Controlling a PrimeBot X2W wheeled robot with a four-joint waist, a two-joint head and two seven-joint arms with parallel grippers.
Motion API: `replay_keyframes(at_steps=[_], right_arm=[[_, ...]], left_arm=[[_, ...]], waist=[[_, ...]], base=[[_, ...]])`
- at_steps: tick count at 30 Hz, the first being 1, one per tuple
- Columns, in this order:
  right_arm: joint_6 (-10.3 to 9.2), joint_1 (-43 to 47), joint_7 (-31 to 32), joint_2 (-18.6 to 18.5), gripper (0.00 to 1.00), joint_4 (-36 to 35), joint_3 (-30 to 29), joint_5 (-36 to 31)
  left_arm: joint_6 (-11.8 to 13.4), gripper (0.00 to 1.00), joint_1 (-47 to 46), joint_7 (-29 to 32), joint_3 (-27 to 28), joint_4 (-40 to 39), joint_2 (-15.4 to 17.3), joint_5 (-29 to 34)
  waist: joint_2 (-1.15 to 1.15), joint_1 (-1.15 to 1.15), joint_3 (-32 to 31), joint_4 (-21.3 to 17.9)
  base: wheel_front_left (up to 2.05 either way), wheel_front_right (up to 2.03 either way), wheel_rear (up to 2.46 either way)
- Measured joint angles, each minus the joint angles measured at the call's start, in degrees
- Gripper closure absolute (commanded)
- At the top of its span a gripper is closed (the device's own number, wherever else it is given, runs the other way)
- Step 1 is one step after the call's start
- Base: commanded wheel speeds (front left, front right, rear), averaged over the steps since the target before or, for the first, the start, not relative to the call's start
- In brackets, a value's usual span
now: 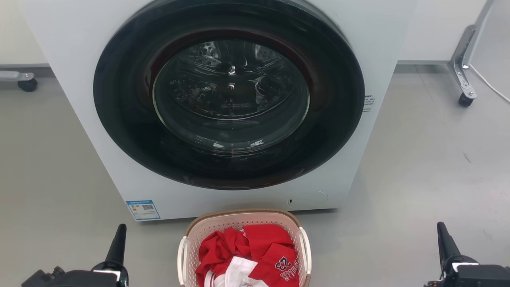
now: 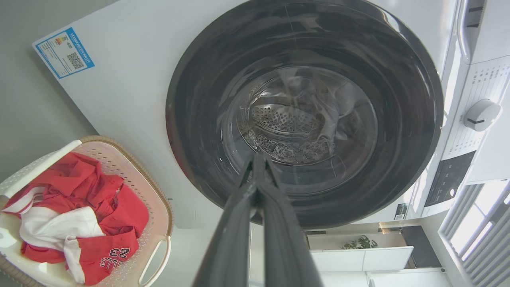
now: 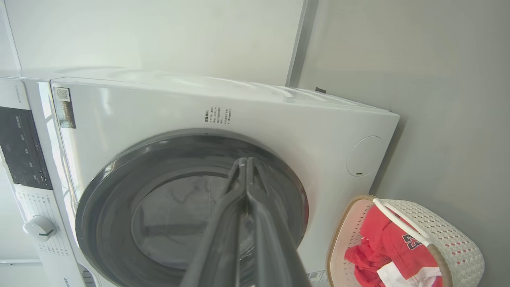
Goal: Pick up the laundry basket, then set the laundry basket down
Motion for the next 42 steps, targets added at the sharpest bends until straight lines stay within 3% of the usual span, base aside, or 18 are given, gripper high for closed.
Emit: replay_keyframes(at_steps=[11, 42], right_arm=[[1.71, -1.5, 2.2, 0.0, 1.0, 1.9, -1.8, 8.8], [1.78, -2.4, 2.2, 0.0, 1.0, 1.9, -1.8, 8.8]], left_arm=[[-1.5, 1.0, -1.9, 2.2, 1.8, 1.6, -0.5, -9.0], [-1.5, 1.0, -2.0, 2.2, 1.8, 1.7, -0.5, -9.2]], waist=[[0.0, 0.0, 0.2, -0.4], [0.0, 0.0, 0.1, -0.4]], base=[[0.0, 0.0, 0.0], [0.0, 0.0, 0.0]])
